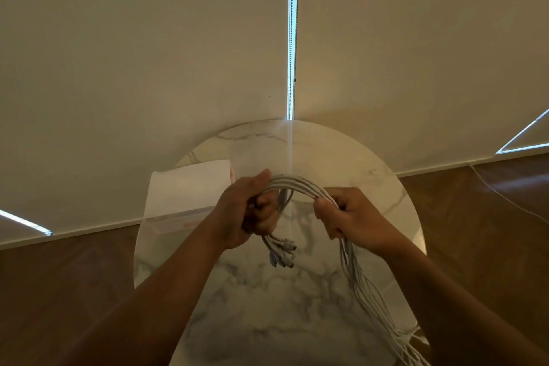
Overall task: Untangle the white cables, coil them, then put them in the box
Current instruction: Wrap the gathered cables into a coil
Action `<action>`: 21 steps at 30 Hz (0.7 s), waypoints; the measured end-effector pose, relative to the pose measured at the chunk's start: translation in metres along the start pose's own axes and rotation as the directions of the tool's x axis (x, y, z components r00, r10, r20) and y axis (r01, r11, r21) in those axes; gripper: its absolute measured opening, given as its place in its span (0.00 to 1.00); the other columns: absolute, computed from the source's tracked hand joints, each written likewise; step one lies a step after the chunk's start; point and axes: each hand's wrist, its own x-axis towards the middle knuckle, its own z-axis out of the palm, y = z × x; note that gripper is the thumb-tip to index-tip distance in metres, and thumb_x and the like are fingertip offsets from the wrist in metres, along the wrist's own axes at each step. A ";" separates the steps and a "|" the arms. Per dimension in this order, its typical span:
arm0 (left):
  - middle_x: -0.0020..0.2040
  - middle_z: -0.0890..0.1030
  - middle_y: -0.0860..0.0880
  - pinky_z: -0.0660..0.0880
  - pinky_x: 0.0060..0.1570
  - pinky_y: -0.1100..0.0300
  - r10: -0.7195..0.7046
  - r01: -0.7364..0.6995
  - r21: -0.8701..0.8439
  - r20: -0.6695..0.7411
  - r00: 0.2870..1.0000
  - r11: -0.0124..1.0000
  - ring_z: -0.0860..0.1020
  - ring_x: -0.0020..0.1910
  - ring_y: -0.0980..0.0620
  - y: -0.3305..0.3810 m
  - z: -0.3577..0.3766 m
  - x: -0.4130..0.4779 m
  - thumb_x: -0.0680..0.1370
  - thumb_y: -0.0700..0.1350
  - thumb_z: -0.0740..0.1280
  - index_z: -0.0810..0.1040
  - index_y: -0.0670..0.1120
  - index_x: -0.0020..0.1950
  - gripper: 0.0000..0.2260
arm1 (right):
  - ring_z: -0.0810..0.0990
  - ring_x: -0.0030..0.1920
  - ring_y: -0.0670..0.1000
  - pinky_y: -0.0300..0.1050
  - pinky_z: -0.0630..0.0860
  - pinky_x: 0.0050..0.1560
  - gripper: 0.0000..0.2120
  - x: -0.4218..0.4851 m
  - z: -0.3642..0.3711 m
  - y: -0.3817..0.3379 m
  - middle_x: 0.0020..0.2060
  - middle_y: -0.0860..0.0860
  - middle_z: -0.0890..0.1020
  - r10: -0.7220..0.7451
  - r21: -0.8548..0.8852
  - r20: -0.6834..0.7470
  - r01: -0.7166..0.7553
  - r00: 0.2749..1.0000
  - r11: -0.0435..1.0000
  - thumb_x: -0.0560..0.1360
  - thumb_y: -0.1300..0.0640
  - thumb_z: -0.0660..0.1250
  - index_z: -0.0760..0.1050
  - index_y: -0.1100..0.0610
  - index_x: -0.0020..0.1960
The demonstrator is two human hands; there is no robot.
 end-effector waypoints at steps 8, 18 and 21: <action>0.18 0.62 0.54 0.58 0.21 0.63 -0.035 0.006 -0.259 -0.104 0.994 0.966 0.59 0.16 0.57 0.009 0.008 0.005 0.76 0.59 0.61 0.67 0.50 0.26 0.21 | 0.66 0.23 0.44 0.40 0.64 0.26 0.25 -0.018 0.035 0.026 0.23 0.47 0.70 0.064 0.017 -0.148 -0.062 0.987 0.998 0.78 0.39 0.52 0.68 0.56 0.33; 0.19 0.63 0.54 0.59 0.20 0.63 -0.019 0.008 -0.359 -0.027 0.999 0.933 0.61 0.16 0.58 0.014 0.029 0.008 0.75 0.57 0.62 0.69 0.50 0.27 0.19 | 0.73 0.30 0.62 0.62 0.72 0.32 0.16 -0.018 0.058 0.048 0.30 0.59 0.75 0.068 0.018 -0.102 -0.066 0.992 0.998 0.80 0.51 0.58 0.68 0.57 0.35; 0.18 0.62 0.54 0.57 0.20 0.63 0.012 -0.040 -0.419 -0.070 0.997 0.907 0.57 0.17 0.57 0.021 0.033 0.011 0.78 0.56 0.59 0.68 0.49 0.27 0.21 | 0.74 0.28 0.50 0.51 0.73 0.30 0.13 -0.024 0.069 0.044 0.28 0.45 0.76 0.074 -0.051 -0.163 -0.083 0.984 0.995 0.78 0.55 0.60 0.71 0.47 0.35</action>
